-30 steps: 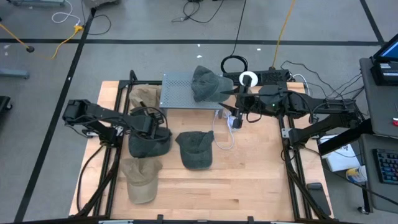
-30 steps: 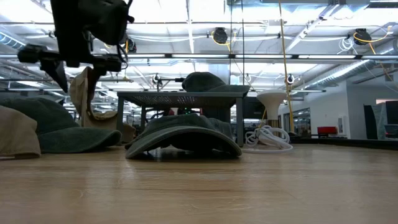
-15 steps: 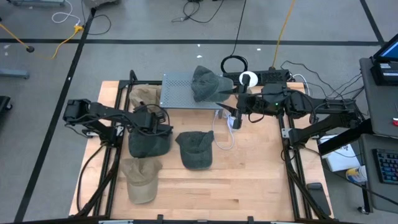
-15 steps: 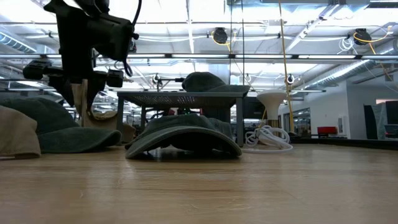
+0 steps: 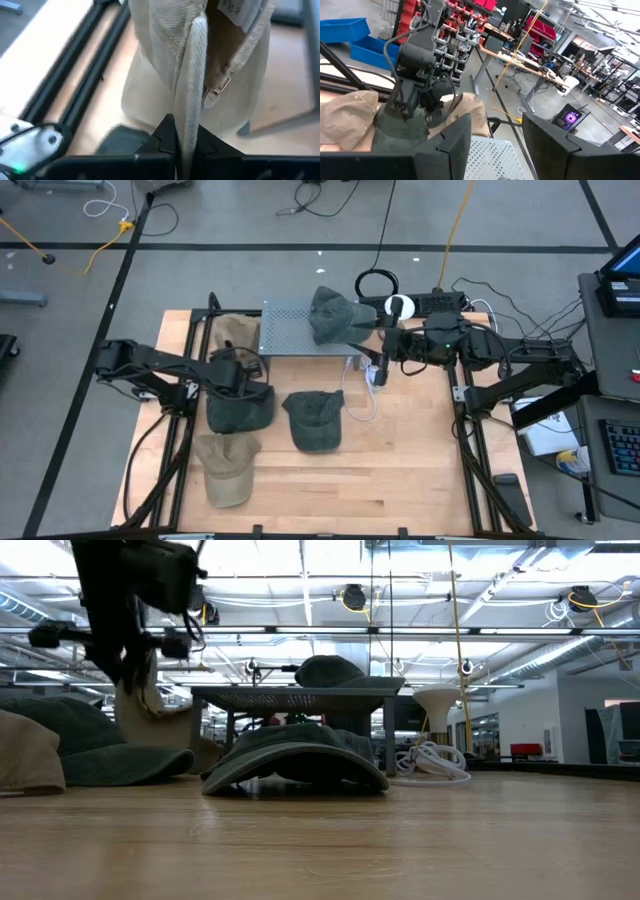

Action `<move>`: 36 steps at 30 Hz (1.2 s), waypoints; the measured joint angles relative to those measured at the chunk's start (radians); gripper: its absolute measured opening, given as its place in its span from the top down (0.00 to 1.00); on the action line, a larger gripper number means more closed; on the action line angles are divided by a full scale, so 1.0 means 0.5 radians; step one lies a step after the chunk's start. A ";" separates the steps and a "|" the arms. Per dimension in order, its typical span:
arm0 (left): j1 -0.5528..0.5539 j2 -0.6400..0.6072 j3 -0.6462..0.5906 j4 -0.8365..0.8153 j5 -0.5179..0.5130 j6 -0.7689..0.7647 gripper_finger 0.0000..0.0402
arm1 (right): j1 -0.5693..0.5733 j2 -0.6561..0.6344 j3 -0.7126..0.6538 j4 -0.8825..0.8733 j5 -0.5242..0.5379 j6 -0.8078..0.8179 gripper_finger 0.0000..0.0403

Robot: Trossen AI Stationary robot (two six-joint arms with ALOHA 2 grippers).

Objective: Pick & Place hat
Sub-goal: Put the right brown cap on the shelf

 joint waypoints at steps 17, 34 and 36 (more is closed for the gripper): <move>0.189 -0.274 0.236 -0.354 -0.767 0.958 0.98 | -0.001 0.000 0.000 -0.002 0.001 -0.027 0.58; 0.350 -0.094 0.573 0.783 -1.689 4.087 0.98 | -0.001 0.000 0.000 -0.001 0.006 -0.104 0.58; 0.364 -0.074 0.572 0.994 -1.715 4.270 0.98 | -0.001 0.000 0.000 -0.001 0.005 -0.104 0.58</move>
